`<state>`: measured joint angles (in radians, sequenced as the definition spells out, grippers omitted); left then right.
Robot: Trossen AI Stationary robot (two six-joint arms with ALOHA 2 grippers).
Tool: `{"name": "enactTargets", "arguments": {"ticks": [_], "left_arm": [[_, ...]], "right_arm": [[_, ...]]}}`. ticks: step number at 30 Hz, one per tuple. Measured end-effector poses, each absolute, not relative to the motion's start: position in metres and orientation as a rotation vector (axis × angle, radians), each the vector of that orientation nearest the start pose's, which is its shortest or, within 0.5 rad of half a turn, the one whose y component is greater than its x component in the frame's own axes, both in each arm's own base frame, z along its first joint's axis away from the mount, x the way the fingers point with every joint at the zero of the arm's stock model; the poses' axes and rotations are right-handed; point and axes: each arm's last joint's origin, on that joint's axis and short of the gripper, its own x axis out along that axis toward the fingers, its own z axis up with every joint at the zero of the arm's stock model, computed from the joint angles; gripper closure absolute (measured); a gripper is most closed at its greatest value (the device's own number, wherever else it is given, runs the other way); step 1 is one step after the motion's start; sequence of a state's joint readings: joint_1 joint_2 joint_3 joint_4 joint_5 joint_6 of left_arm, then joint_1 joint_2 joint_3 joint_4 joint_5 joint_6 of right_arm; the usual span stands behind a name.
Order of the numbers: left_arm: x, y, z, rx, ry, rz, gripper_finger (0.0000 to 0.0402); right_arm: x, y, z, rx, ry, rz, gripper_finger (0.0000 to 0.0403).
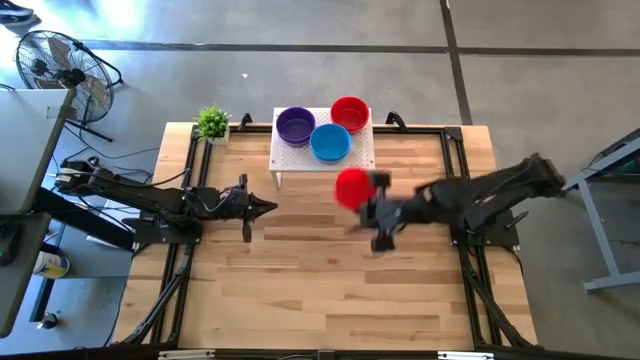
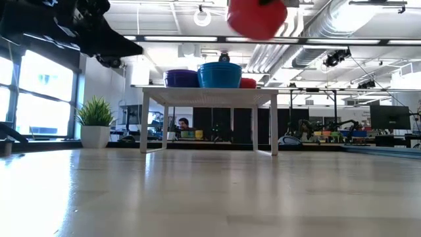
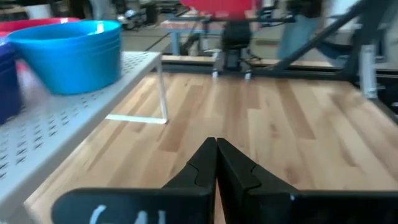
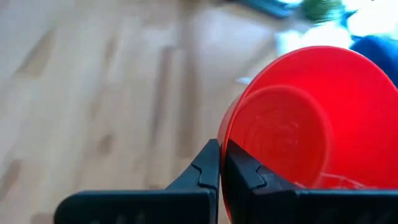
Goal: Pick & Place Mini bowls
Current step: Stack the red bowl on the red bowl on the shelf
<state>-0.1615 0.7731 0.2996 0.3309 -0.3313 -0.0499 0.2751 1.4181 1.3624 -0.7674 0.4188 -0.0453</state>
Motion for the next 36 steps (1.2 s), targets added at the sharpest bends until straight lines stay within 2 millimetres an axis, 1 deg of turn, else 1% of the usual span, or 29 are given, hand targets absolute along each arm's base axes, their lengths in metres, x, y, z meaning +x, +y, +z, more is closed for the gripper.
{"name": "enactTargets", "arguments": {"ticks": [3,4,7,10,12,14,16,20,23,30,36], "left_arm": [[0.172,-0.012,0.219,-0.01,0.111,0.107,0.0401],[0.172,-0.009,0.22,-0.013,0.098,0.089,0.0401],[0.173,0.0,0.224,-0.017,0.057,0.045,0.0401],[0.173,0.009,0.224,-0.01,0.056,0.039,0.0401],[0.172,0.015,0.224,-0.005,0.058,0.039,0.0401],[0.172,0.019,0.224,0.005,0.058,0.047,0.0401],[0.171,0.023,0.224,0.012,0.059,0.053,0.0401],[0.17,0.028,0.222,0.007,0.074,0.058,0.0401],[0.17,0.029,0.221,0.003,0.092,0.049,0.0401],[0.17,0.029,0.22,-0.002,0.097,0.049,0.0401],[0.17,0.029,0.221,-0.002,0.083,0.046,0.0402]], "right_arm": [[0.28,0.037,0.379,-0.306,0.757,-0.239,0.0402],[0.281,0.025,0.388,-0.304,0.757,-0.271,0.0402],[0.286,-0.015,0.406,-0.287,0.754,-0.335,0.0402],[0.293,-0.059,0.413,-0.245,0.77,-0.359,0.0402],[0.297,-0.085,0.413,-0.221,0.81,-0.389,0.0402],[0.301,-0.108,0.414,-0.193,0.843,-0.407,0.0402],[0.307,-0.126,0.414,-0.166,0.875,-0.414,0.0402],[0.319,-0.149,0.406,-0.128,0.956,-0.422,0.0402],[0.326,-0.162,0.397,-0.095,0.981,-0.409,0.0402],[0.333,-0.18,0.381,-0.07,1.015,-0.434,0.0402],[0.339,-0.192,0.371,-0.053,1.024,-0.44,0.0402]]}}
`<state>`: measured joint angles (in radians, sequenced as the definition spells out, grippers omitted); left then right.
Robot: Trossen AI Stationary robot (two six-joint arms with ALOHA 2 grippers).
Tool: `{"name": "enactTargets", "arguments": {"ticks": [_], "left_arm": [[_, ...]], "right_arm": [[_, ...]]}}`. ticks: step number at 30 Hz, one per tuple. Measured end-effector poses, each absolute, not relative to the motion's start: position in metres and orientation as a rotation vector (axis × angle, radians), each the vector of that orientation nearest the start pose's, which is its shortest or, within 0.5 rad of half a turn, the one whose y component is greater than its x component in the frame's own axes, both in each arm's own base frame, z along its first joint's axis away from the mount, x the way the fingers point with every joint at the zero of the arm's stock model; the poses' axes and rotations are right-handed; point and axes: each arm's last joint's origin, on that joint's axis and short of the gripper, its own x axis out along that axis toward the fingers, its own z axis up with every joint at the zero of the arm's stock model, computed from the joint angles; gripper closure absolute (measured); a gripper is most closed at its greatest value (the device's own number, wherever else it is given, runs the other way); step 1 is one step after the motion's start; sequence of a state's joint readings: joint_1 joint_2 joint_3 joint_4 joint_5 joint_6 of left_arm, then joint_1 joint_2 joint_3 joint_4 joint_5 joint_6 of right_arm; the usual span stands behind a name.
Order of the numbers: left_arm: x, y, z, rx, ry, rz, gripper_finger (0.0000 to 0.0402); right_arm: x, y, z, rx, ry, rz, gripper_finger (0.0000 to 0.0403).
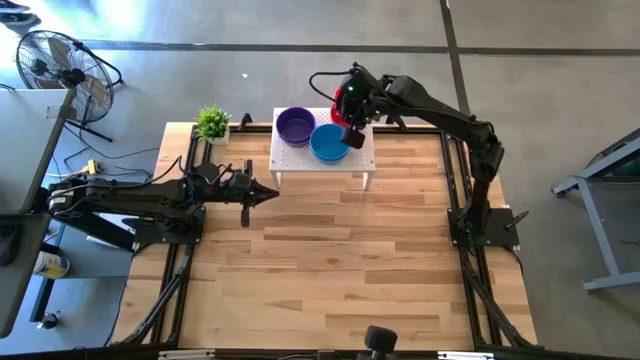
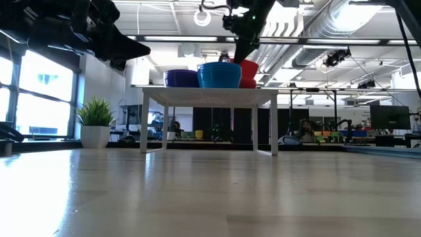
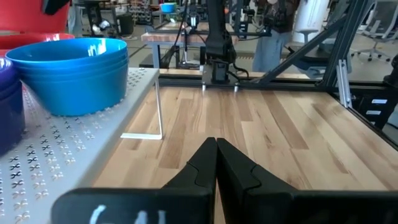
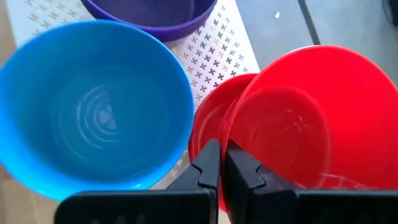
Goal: Pick & Place Mini bowls
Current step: Stack the red bowl on the red bowl on the shelf
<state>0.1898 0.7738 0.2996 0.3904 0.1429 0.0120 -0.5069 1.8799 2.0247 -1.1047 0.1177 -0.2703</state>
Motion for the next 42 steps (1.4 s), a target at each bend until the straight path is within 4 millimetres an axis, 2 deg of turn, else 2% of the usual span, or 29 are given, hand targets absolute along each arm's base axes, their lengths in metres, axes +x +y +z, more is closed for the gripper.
{"name": "enactTargets", "arguments": {"ticks": [18,35,39,42], "left_arm": [[0.17,0.029,0.221,-0.011,0.083,0.05,0.0401],[0.17,0.029,0.221,-0.014,0.09,0.051,0.0401],[0.17,0.029,0.221,-0.014,0.089,0.051,0.0402],[0.17,0.029,0.221,-0.013,0.089,0.051,0.0401]], "right_arm": [[0.343,-0.196,0.358,-0.043,1.046,-0.418,0.0399],[0.343,-0.197,0.359,-0.037,1.035,-0.429,0.0345],[0.343,-0.196,0.36,-0.033,1.031,-0.436,0.035],[0.342,-0.196,0.362,-0.028,1.023,-0.429,0.037]]}}
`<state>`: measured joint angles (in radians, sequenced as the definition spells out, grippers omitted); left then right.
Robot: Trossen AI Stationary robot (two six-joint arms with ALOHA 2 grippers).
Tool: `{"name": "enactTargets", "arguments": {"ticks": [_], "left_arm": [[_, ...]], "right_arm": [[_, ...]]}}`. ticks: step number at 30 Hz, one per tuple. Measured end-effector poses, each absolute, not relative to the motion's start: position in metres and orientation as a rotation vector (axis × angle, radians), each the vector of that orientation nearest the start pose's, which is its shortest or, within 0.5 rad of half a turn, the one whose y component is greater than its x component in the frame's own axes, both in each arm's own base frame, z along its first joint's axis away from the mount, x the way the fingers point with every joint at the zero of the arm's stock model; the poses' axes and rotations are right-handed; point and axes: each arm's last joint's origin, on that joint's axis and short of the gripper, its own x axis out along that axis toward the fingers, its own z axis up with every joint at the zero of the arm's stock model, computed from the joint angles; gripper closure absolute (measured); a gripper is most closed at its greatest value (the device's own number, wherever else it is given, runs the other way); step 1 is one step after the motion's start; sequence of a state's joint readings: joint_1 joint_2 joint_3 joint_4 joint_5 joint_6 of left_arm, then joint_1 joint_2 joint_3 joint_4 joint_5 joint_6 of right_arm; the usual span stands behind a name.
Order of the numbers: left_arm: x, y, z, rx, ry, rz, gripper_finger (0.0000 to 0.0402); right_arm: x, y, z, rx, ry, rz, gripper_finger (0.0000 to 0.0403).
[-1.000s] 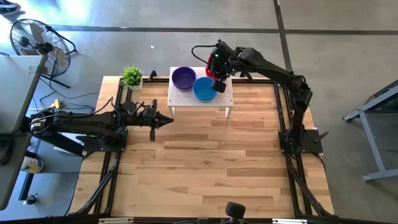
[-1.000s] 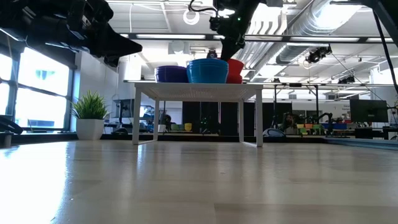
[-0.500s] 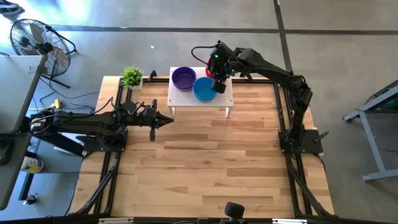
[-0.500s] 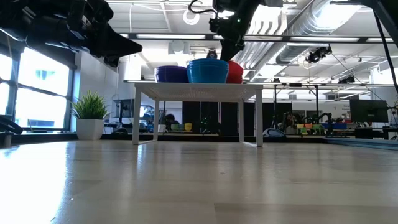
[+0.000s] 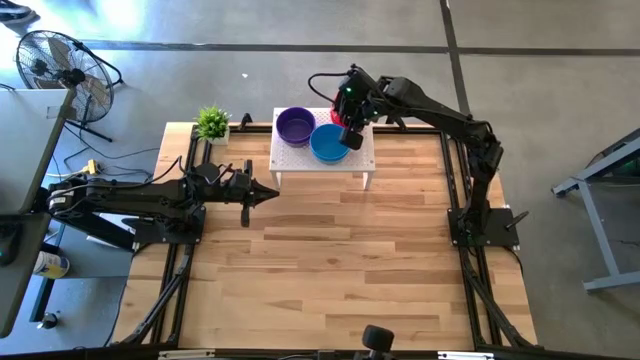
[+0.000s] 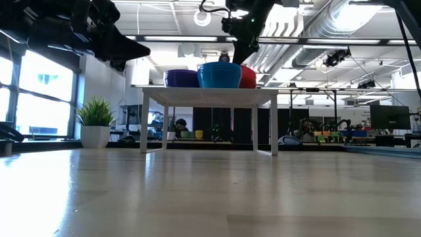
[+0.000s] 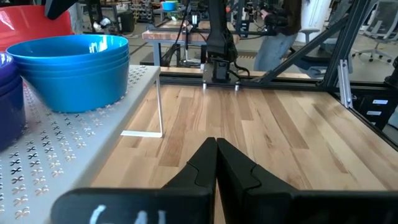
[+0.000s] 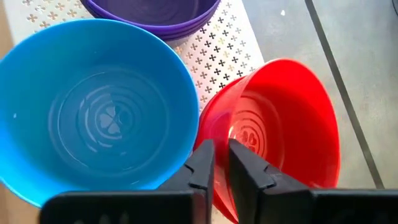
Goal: Pick & Place Mini bowls
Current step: Stack the red bowl on the red bowl on the shelf
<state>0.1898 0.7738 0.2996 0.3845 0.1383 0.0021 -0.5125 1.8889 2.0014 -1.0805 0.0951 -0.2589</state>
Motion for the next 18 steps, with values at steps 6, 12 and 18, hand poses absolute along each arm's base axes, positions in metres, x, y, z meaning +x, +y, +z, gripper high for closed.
{"name": "enactTargets", "arguments": {"ticks": [6,12,18], "left_arm": [[0.1703,0.0286,0.221,-0.016,0.087,0.05,0.0401],[0.1702,0.0284,0.2208,-0.019,0.089,0.044,0.0402],[0.1701,0.0283,0.2198,-0.019,0.1,0.042,0.0402]], "right_arm": [[0.3429,-0.1953,0.3565,0.005,1.029,-0.406,0.0394],[0.3428,-0.1952,0.3562,0.039,1.025,-0.425,0.04],[0.3432,-0.1958,0.3562,0.047,1.021,-0.456,0.0361]]}}
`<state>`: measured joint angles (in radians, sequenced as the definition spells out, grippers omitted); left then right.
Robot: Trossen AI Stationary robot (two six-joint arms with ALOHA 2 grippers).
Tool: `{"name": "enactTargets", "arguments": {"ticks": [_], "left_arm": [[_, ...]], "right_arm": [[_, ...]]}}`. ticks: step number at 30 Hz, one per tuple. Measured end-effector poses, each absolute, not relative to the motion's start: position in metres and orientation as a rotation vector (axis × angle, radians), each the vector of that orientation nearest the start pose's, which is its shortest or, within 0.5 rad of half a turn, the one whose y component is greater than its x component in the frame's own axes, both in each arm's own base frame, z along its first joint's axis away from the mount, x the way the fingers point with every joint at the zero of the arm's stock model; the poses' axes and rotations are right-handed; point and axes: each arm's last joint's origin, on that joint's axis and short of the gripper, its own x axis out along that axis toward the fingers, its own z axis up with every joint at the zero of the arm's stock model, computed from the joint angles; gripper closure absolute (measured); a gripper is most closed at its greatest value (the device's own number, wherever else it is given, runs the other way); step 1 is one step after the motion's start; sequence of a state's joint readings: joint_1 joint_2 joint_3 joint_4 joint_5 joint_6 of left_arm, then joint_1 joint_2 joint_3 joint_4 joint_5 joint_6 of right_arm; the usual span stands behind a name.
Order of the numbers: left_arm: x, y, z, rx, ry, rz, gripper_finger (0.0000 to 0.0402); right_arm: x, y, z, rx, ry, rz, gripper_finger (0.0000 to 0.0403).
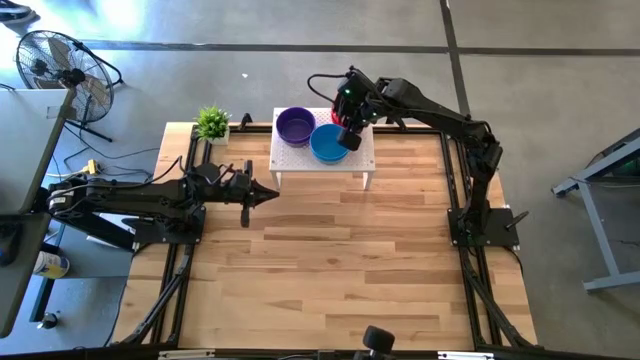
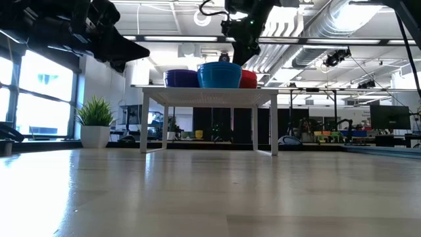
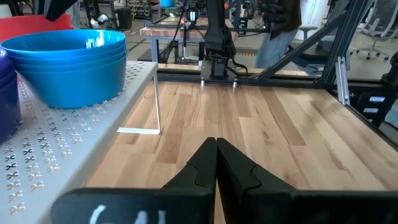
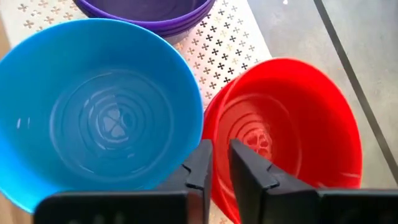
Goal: Pick & Place Mini bowls
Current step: Stack the red bowl on the red bowl on the shelf, then return to Home Position
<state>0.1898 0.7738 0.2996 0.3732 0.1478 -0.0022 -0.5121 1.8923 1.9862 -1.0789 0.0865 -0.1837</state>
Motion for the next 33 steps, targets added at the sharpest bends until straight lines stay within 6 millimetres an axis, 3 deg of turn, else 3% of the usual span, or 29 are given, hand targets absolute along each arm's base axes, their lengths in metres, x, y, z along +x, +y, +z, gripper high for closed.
{"name": "enactTargets", "arguments": {"ticks": [8,15,20,25,29,33], "left_arm": [[0.17,0.028,0.218,-0.015,0.118,0.042,0.0402],[0.17,0.028,0.217,-0.037,0.124,0.044,0.0402],[0.17,0.028,0.217,-0.05,0.124,0.045,0.0402],[0.169,0.029,0.216,-0.044,0.139,0.066,0.0402],[0.165,0.029,0.219,-0.033,0.132,0.111,0.0402],[0.16,0.029,0.223,-0.028,0.11,0.123,0.0402]], "right_arm": [[0.344,-0.196,0.358,0.057,0.998,-0.438,0.032],[0.34,-0.203,0.358,0.076,0.981,-0.379,0.0393],[0.335,-0.199,0.37,0.053,0.918,-0.325,0.039],[0.336,-0.172,0.373,-0.026,0.754,-0.212,0.0399],[0.331,-0.137,0.356,-0.1,0.59,-0.156,0.0401],[0.31,-0.101,0.333,-0.162,0.405,-0.116,0.0402]]}}
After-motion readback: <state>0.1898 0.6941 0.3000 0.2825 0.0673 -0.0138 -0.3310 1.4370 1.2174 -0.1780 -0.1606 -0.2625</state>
